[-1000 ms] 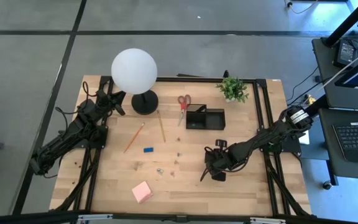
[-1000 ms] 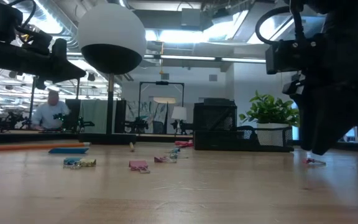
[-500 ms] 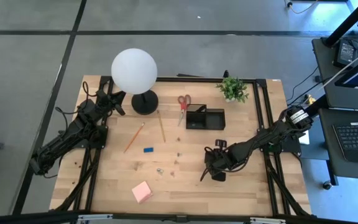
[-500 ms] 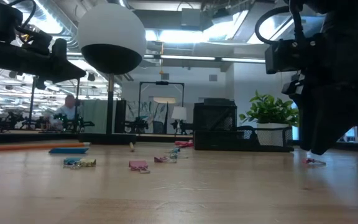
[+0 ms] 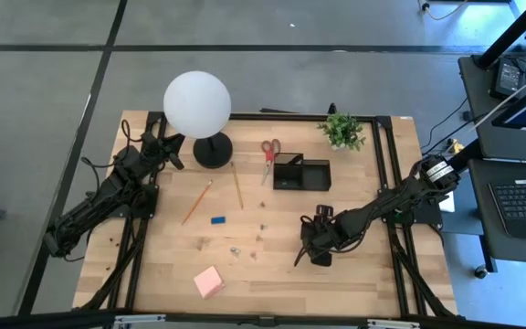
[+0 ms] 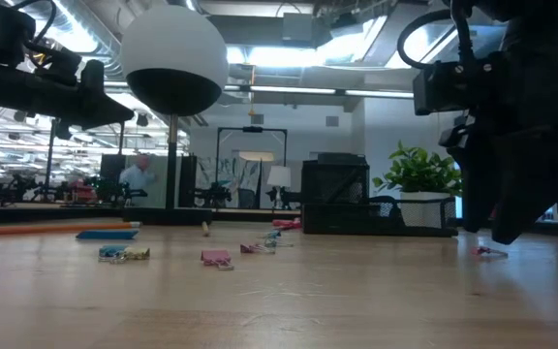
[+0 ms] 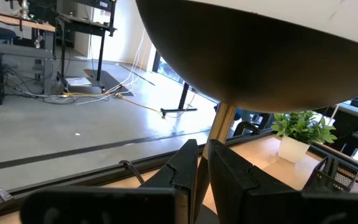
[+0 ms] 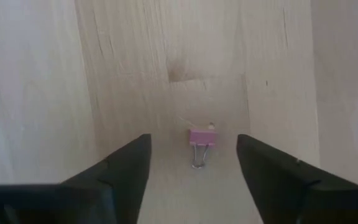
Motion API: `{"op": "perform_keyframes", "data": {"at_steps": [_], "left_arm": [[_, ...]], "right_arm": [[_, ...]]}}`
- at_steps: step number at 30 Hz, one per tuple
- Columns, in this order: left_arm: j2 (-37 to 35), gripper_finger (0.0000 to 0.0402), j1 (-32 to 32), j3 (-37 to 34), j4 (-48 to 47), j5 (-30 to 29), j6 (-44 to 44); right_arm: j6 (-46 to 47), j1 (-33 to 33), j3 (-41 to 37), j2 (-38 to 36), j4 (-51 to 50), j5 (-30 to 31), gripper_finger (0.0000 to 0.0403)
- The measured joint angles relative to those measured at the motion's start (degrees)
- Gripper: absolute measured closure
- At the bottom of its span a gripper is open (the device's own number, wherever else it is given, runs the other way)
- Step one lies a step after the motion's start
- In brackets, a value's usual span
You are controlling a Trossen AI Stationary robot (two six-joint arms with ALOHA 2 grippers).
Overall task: Pick and place office supplies into organizer
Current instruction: Put the pink clip binder into the black desk organizer
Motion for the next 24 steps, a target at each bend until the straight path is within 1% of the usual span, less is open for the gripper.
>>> {"op": "perform_keyframes", "data": {"at_steps": [3, 6, 10, 18, 24], "left_arm": [[0.0, 0.0368, 0.0, 0.0, 0.0, 0.0, 0.0], [0.0, 0.0368, 0.0, 0.0, 0.0, 0.0, 0.0], [0.0, 0.0368, 0.0, 0.0, 0.0, 0.0, 0.0], [0.0, 0.0368, 0.0, 0.0, 0.0, 0.0, 0.0], [0.0, 0.0368, 0.0, 0.0, 0.0, 0.0, 0.0]], "right_arm": [[0.3, 0.0, 0.0, 0.0, 0.0, 0.0, 0.0141], [1.7, 0.0, 0.0, 0.0, 0.0, 0.0, 0.0135], [2.9, 0.0, 0.0, 0.0, 0.1, -0.1, 0.0134], [1.6, -0.5, 0.0, 0.0, 0.5, -0.5, 0.0133], [0.5, -2.2, 0.0, 0.0, 1.0, -2.9, 0.0141]]}}
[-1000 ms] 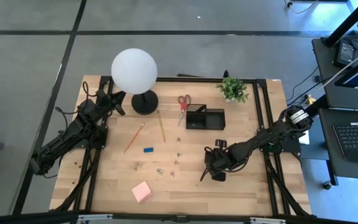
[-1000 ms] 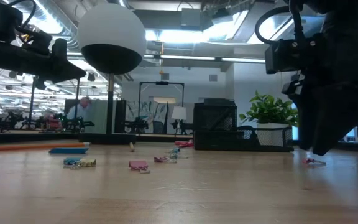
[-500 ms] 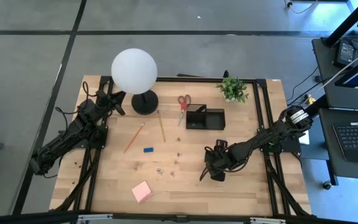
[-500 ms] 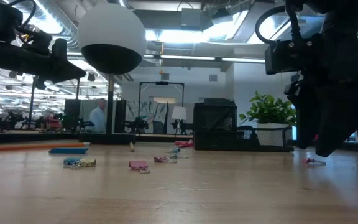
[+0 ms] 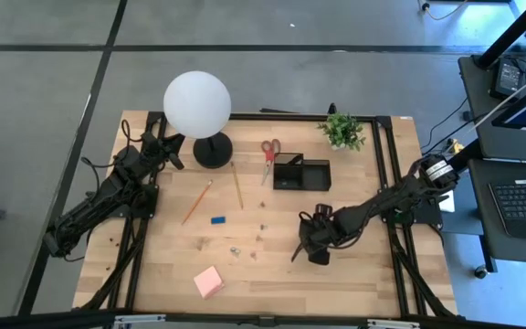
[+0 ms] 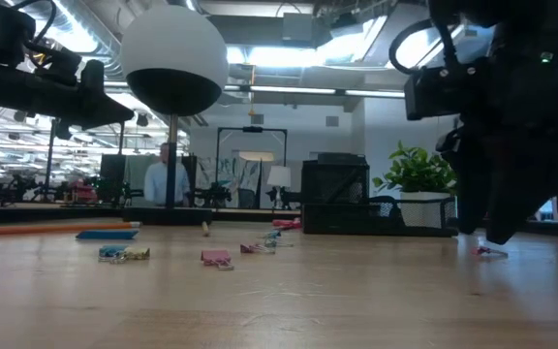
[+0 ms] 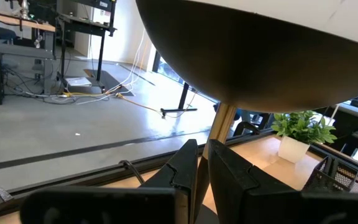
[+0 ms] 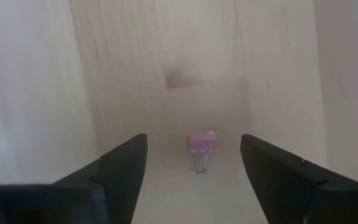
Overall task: Pick and place office supplies into organizer
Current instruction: Put the pink clip binder into the black desk organizer
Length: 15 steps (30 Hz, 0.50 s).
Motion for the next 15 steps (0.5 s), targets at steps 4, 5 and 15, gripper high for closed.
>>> {"op": "perform_keyframes", "data": {"at_steps": [4, 5, 15], "left_arm": [[0.0, 0.0368, 0.0, 0.0, 0.0, 0.0, 0.0], [0.0, 0.0368, 0.0, 0.0, 0.0, 0.0, 0.0], [0.0, 0.0368, 0.0, 0.0, 0.0, 0.0, 0.0]], "right_arm": [[-0.4, -1.3, -1.1, -0.1, 0.4, -1.4, 0.0154], [-0.5, -1.6, -1.4, -0.1, 1.0, -2.5, 0.0158], [-2.2, -1.9, -2.6, -0.1, 3.6, -4.2, 0.0191]]}}
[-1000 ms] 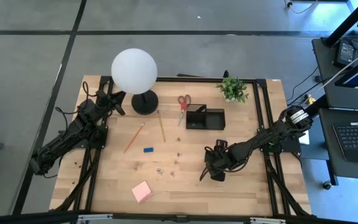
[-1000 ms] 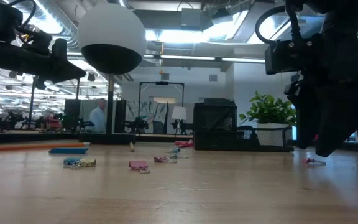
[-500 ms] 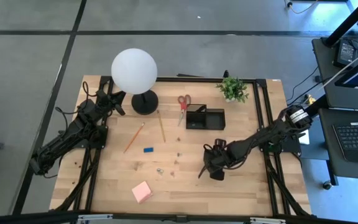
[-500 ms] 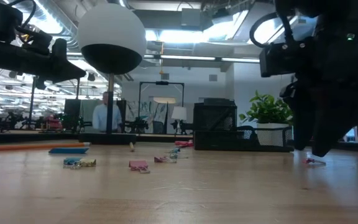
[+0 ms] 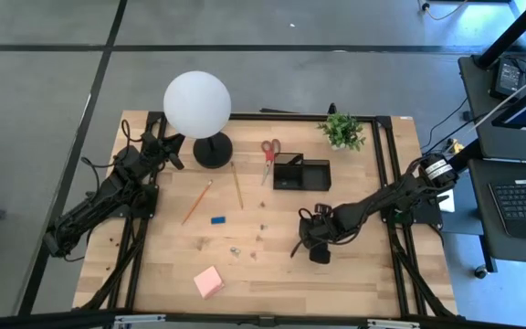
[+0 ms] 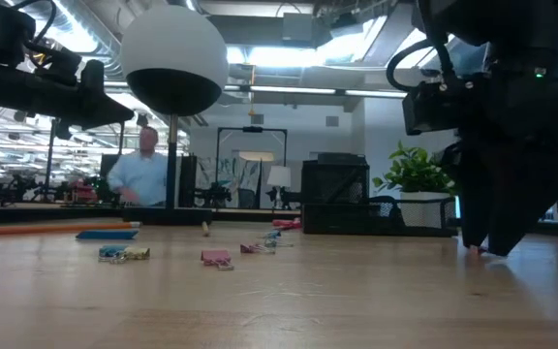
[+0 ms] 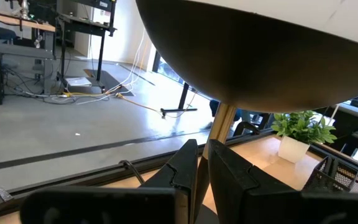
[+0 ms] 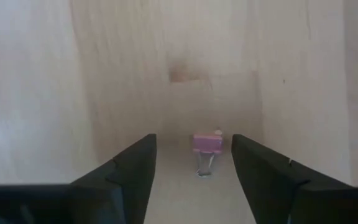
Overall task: Pick and place office supplies into organizer
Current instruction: Put the pink clip binder into the black desk organizer
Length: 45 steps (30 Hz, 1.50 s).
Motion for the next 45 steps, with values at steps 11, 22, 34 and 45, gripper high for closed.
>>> {"op": "perform_keyframes", "data": {"at_steps": [11, 22, 34, 45], "left_arm": [[0.0, 0.0368, 0.0, 0.0, 0.0, 0.0, 0.0], [0.0, 0.0368, 0.0, 0.0, 0.0, 0.0, 0.0], [0.0, 0.0368, 0.0, 0.0, 0.0, 0.0, 0.0], [0.0, 0.0368, 0.0, 0.0, 0.0, 0.0, 0.0]], "right_arm": [[0.2, 0.0, 0.3, 2.1, -0.2, -0.1, 0.0236], [0.3, 0.0, 0.2, 2.3, -0.4, -0.4, 0.0281], [0.3, 0.0, 0.4, 2.4, -1.7, -0.3, 0.0335], [1.6, -0.7, 0.0, -0.2, -3.4, -1.3, 0.0333]]}}
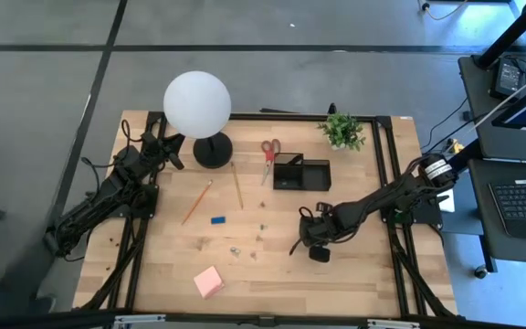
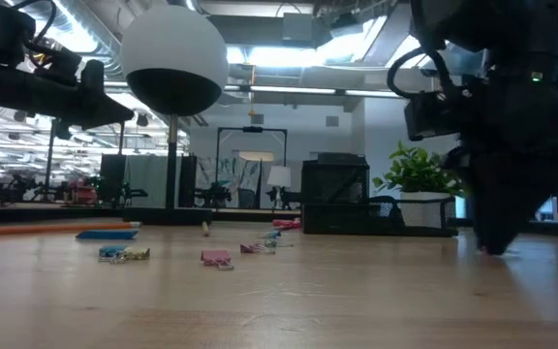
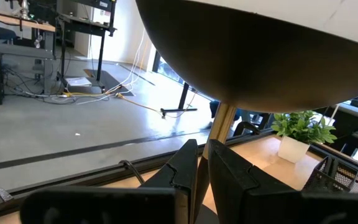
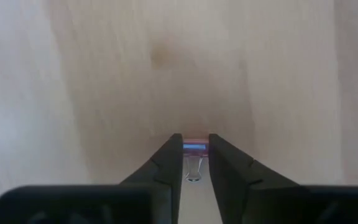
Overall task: Pick and place office supplies into organizer
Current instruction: Put the pink clip binder into the black desk organizer
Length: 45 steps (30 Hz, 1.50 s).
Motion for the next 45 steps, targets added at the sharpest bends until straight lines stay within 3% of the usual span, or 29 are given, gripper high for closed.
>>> {"op": "perform_keyframes", "data": {"at_steps": [11, 17, 21, 29, 45], "left_arm": [[0.0, 0.0368, 0.0, 0.0, 0.0, 0.0, 0.0], [0.0, 0.0368, 0.0, 0.0, 0.0, 0.0, 0.0], [0.0, 0.0368, 0.0, 0.0, 0.0, 0.0, 0.0], [0.0, 0.0368, 0.0, 0.0, 0.0, 0.0, 0.0], [0.1, 0.0368, 0.0, 0.0, 0.0, 0.0, 0.0]], "right_arm": [[-1.4, -8.0, 1.0, -9.1, 1.1, 3.2, 0.033], [-8.7, -13.6, 6.4, -10.4, 1.9, 10.1, 0.033], [-13.6, -17.6, 9.7, -10.0, 3.4, 13.5, 0.033], [-23.9, -23.1, 10.0, -9.6, 5.5, 13.4, 0.0329], [-28.5, -24.2, 10.1, 1.3, 10.7, 14.7, 0.0329]]}}
